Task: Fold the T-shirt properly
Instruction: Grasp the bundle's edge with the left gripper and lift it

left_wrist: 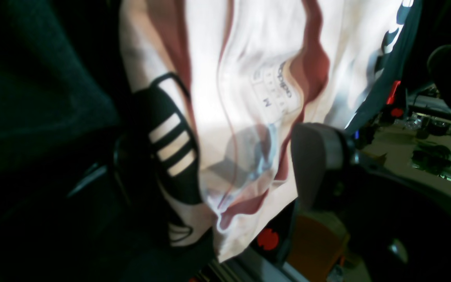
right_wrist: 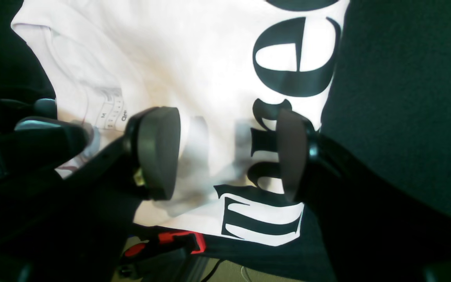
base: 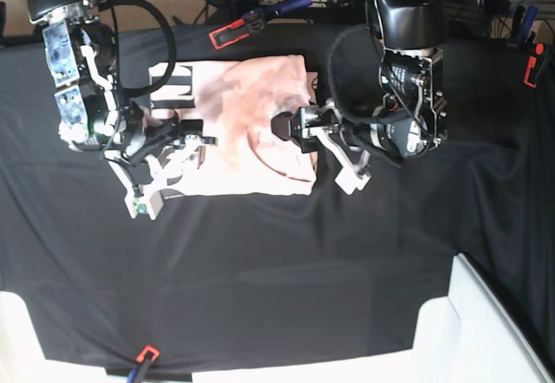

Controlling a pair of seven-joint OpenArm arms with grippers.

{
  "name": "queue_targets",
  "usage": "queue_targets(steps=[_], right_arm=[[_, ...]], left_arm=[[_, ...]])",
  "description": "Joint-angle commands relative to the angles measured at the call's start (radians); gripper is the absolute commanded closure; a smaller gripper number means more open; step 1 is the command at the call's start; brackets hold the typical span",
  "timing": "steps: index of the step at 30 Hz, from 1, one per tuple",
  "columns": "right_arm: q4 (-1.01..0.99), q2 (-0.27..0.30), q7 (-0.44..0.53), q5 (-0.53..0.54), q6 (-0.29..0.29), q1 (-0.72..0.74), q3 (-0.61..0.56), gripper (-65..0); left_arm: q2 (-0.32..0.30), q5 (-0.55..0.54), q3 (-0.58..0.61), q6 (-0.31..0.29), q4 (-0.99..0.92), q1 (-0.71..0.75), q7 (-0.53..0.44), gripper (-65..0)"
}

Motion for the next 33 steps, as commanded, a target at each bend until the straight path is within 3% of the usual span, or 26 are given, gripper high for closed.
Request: queue_targets(steps=[1,12,16,21,22,27,33], right_arm=[[0.017,0.005,0.016,0.007,0.001,0.015,0.003,-37.3],[0.017,0.005,0.016,0.007,0.001,0.021,0.003,-37.3],[0.017,0.005,0.016,0.007,0.001,0.021,0.003,-37.3],[0.017,0.005,0.016,0.007,0.001,0.021,0.003,-37.3],[0.017,0.005,0.018,0.007,0.001,0.021,0.004,-37.1],[0.037,0.019,0.084,0.012,0.001,-0.012,0.073,-37.1],[0.119,0.020,0.128,0.012,0.003,-0.065,0.205,-37.1]], left_arm=[[0.010,-0.004,0.006,-0.003,0.007,-0.018,0.015,-52.7],[0.040,-0.008,0.082,-0.003,0.007,-0.040,0.015,-51.2],[0.043,-0.002,0.084,-0.003,0.005,-0.054,0.015,-34.3],[0.038,0.010,0.082,-0.002,0.005,-0.072,0.015,-2.9],[0.038,0.038,0.082,-0.002,0.005,-0.077,0.015,0.0],[0.046,0.254,0.084,-0.002,0.005,-0.117,0.015,0.0],[0.044,0.352,0.096,-0.002,-0.004,-0.182,0.015,0.0]])
